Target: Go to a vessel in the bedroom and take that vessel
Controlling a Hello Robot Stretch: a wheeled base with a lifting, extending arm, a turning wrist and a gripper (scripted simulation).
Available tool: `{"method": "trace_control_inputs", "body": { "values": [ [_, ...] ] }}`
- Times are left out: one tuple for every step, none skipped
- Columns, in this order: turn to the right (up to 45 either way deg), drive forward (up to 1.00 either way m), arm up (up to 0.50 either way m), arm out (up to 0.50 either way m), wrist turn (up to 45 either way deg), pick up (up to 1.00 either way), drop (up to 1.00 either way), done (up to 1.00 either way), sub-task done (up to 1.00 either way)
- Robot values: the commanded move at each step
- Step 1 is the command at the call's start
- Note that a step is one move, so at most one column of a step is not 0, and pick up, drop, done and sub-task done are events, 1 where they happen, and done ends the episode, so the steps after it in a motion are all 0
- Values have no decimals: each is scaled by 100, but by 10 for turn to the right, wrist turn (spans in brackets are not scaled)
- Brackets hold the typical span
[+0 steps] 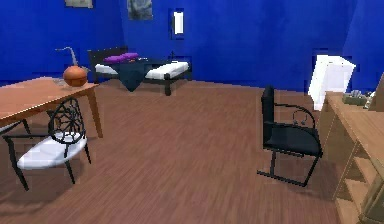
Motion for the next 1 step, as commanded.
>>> {"method": "trace_control_inputs", "body": {
  "values": [
    [0, 0, 0, 0, 0, 0, 0, 100, 0]
  ]
}}
